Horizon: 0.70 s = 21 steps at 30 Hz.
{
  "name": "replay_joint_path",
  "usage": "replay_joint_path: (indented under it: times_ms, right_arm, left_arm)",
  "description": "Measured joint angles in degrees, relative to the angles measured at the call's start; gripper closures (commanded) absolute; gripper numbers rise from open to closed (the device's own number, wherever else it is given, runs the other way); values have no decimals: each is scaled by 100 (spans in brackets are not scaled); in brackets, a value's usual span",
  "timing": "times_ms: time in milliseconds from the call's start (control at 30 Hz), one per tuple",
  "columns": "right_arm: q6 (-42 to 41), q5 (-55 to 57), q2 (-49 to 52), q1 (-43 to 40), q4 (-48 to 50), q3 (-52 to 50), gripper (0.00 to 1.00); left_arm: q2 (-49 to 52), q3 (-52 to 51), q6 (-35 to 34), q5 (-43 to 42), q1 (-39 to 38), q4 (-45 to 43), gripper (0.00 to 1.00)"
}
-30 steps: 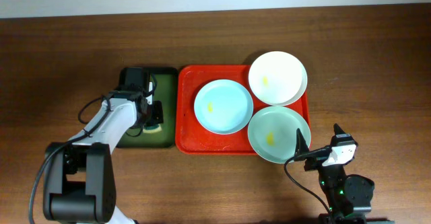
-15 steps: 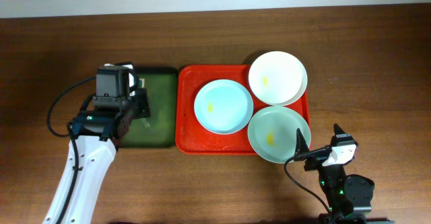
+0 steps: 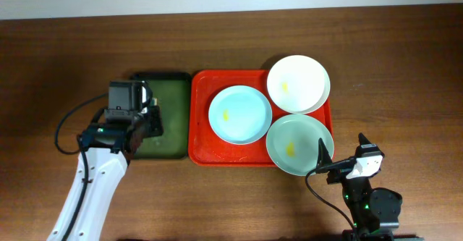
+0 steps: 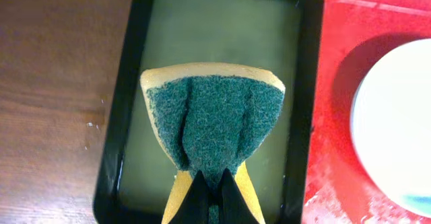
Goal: Clean dirty plates on tray and stack at the side
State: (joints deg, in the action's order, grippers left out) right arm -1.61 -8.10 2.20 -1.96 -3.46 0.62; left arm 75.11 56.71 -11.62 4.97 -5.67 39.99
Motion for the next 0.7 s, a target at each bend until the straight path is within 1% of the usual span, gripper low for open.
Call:
replay_joint_path:
  times_ms: [167,400,700]
  right_arm:
    - [2,0,0,0,0,0,1]
    - [0,0,0,0,0,0,2]
    - [0,0,0,0,0,0,1]
  left_arm:
    - [151,-46,-4,0,0,-17,100]
    - [979,-48,-7,-46,0,-116,100]
    - [1040,-48,-9,-46,0,-343,100]
